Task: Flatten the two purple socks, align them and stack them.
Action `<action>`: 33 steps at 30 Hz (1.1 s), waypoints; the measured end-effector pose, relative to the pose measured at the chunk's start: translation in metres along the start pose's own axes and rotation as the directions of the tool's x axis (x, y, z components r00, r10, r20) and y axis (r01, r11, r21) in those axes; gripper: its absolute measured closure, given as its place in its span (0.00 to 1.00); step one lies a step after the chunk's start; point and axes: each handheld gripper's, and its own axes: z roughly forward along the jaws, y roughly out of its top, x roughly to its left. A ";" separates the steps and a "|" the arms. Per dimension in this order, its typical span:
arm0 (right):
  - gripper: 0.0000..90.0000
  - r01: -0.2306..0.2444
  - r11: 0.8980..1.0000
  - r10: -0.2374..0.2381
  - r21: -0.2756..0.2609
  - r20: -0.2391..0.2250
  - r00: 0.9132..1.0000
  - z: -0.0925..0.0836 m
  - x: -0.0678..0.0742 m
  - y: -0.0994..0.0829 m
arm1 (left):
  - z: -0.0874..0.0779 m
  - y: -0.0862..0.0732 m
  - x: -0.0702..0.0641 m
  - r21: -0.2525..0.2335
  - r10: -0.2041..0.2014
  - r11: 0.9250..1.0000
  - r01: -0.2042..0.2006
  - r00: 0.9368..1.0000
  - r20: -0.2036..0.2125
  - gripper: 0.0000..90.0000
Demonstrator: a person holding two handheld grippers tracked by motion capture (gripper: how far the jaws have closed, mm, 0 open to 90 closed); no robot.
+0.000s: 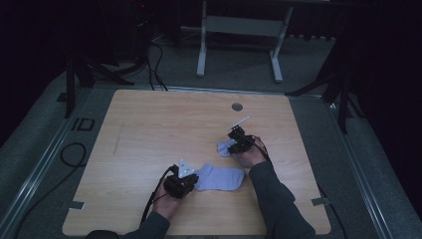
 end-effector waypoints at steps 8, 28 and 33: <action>0.95 -0.012 0.996 0.010 -0.090 -0.020 1.000 -0.020 -0.004 -0.006 | 0.000 0.000 0.000 -0.003 -0.009 1.000 0.009 1.000 0.012 0.89; 0.96 0.038 0.974 -0.045 -0.224 -0.025 0.999 -0.076 0.008 -0.018 | -0.001 0.000 -0.001 0.001 -0.024 1.000 0.024 0.999 0.027 0.85; 0.96 0.036 0.965 -0.048 -0.261 -0.037 0.998 -0.089 0.015 -0.023 | -0.001 0.000 -0.001 0.005 -0.021 1.000 0.021 0.999 0.030 0.84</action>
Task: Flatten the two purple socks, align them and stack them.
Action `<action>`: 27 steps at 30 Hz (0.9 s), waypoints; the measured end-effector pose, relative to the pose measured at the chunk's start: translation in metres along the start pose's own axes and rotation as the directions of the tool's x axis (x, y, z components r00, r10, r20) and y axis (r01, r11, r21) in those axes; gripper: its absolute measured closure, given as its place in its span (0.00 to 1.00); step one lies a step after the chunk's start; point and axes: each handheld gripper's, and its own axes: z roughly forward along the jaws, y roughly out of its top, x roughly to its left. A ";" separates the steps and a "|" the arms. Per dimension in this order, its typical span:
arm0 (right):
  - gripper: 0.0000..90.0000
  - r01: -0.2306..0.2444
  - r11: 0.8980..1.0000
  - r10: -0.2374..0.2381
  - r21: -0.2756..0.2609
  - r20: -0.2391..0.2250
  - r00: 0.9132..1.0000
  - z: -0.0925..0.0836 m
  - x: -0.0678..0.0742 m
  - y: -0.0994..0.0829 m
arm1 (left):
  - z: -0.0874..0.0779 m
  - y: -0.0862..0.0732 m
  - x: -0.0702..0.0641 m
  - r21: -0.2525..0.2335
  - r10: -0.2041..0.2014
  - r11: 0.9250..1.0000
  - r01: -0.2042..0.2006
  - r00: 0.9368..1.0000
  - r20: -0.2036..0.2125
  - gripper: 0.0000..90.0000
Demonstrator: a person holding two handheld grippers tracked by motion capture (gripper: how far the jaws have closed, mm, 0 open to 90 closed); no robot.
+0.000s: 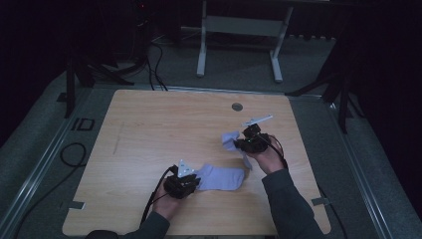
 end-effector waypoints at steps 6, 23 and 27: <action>0.95 0.014 1.000 -0.014 -0.028 -0.017 1.000 -0.009 0.011 -0.004 | 0.000 0.000 -0.001 -0.002 -0.001 1.000 0.001 1.000 -0.001 0.83; 0.95 0.058 0.991 -0.061 -0.122 -0.019 0.998 -0.045 0.039 -0.007 | 0.000 -0.001 -0.003 -0.003 -0.001 1.000 0.001 1.000 0.003 0.81; 0.95 0.074 0.991 -0.074 -0.109 0.007 0.997 -0.042 0.042 -0.010 | -0.001 -0.001 -0.003 -0.002 -0.002 1.000 0.002 1.000 0.006 0.80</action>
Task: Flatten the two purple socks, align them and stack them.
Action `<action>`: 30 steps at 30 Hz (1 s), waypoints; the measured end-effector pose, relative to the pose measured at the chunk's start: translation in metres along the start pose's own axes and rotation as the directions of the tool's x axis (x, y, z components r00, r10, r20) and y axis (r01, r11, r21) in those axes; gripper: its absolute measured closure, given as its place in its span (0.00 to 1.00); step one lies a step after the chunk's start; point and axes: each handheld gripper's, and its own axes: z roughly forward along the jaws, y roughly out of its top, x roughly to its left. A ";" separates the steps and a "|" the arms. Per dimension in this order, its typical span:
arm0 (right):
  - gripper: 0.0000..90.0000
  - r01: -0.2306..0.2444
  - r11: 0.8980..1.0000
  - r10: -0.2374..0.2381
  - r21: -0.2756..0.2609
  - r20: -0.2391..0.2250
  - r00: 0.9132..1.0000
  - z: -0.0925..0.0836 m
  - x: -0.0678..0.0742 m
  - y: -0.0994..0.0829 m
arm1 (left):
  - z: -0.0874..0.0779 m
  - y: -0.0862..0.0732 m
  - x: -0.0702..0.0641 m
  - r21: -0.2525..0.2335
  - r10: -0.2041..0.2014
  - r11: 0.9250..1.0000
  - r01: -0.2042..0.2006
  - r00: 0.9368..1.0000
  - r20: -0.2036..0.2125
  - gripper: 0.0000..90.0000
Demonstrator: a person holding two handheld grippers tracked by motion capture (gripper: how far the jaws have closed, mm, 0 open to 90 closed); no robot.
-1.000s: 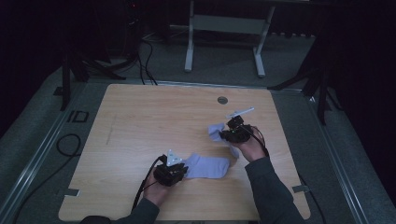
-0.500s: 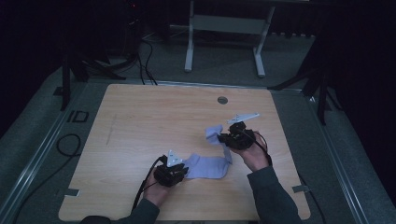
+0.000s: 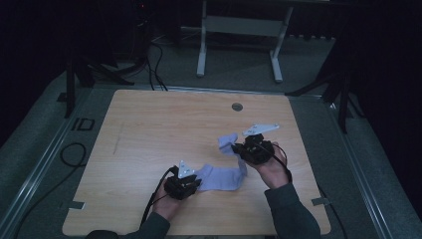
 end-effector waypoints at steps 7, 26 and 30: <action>0.95 -0.012 1.000 0.012 0.021 -0.012 1.000 0.010 0.003 -0.008 | 0.000 0.000 -0.001 -0.001 -0.002 1.000 0.002 1.000 0.001 0.80; 0.95 0.010 1.000 -0.010 -0.001 0.032 0.999 0.007 0.011 -0.007 | 0.000 0.000 0.000 0.000 -0.005 1.000 0.005 1.000 0.006 0.79; 0.95 0.011 1.000 -0.012 0.020 0.028 1.000 0.015 0.015 -0.013 | 0.000 0.000 0.000 0.001 -0.010 1.000 0.010 1.000 0.012 0.79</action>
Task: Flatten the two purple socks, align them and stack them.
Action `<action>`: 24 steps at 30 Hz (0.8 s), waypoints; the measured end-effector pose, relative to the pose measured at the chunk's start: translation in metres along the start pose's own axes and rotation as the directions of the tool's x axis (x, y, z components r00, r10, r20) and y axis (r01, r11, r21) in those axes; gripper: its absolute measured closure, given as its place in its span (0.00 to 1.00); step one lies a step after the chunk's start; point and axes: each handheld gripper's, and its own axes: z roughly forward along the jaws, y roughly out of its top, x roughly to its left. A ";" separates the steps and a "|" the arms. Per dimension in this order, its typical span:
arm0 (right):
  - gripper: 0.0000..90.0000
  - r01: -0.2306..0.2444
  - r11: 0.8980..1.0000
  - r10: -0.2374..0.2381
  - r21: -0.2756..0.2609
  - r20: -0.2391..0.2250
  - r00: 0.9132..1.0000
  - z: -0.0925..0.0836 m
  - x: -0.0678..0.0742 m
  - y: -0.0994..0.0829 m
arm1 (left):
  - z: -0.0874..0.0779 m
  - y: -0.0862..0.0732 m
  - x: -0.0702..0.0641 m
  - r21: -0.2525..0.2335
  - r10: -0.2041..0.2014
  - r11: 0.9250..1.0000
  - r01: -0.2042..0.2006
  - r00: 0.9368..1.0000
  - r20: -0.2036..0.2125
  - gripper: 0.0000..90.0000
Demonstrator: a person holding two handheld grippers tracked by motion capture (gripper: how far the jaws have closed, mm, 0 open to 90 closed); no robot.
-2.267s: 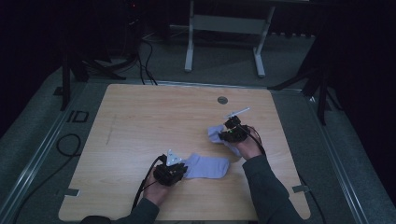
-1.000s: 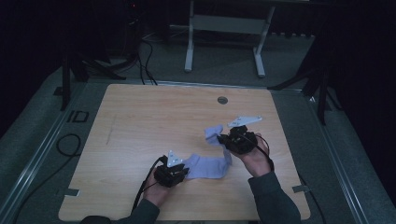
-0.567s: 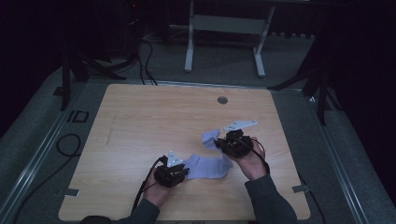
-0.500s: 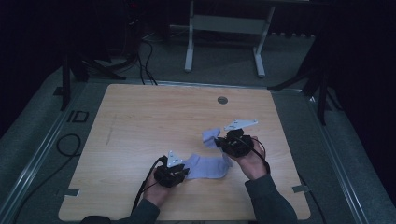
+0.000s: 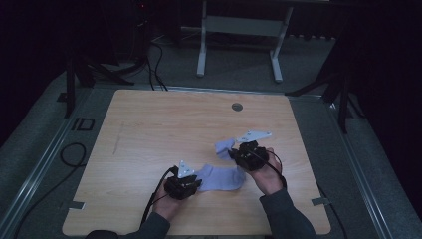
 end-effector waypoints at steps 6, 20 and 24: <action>0.95 -0.006 1.000 0.007 0.019 -0.037 0.999 0.014 0.010 -0.010 | 0.000 0.000 0.000 -0.001 -0.001 1.000 0.001 1.000 0.002 0.78; 0.95 -0.001 0.999 0.006 0.052 -0.094 0.996 0.036 0.024 -0.027 | -0.020 0.010 0.004 -0.089 -0.042 0.995 0.047 0.997 0.063 0.74; 0.95 0.008 0.998 -0.002 0.058 -0.103 0.995 0.041 0.027 -0.028 | -0.025 0.017 0.002 -0.124 -0.034 0.991 0.047 0.994 0.105 0.74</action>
